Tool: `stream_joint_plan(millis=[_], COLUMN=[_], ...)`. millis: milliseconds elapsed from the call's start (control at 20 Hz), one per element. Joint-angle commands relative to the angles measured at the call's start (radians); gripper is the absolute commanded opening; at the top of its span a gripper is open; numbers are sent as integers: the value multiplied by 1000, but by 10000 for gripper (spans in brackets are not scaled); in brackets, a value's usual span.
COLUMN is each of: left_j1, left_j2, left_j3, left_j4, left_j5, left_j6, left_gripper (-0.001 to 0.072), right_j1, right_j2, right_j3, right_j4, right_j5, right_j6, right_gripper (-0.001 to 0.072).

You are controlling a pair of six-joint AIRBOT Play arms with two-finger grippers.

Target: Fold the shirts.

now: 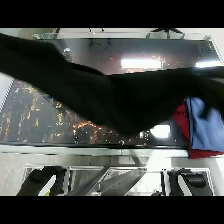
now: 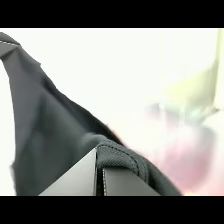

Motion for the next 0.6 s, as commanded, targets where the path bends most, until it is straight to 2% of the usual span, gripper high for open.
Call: stream_joint_plan(millis=[0,150,350,550], left_j1=[2,2,2,2], left_j2=[0,-156,-444,-761], left_j3=[129,166,127,88], left_j4=[58,77,85,85], left_j5=[-2,25,39,-15], left_j6=[-5,-1,16,130], left_gripper=[20,20,20,20], right_j1=[-10,-10,-9,-9], right_j2=[11,-76,-260,-519], right_j3=[106,96,53,-35], right_j4=[-77,-90,-133,-195], right_j5=[16,87,94,89], right_j6=[62,72,71,93], right_gripper=[17,17,17,18])
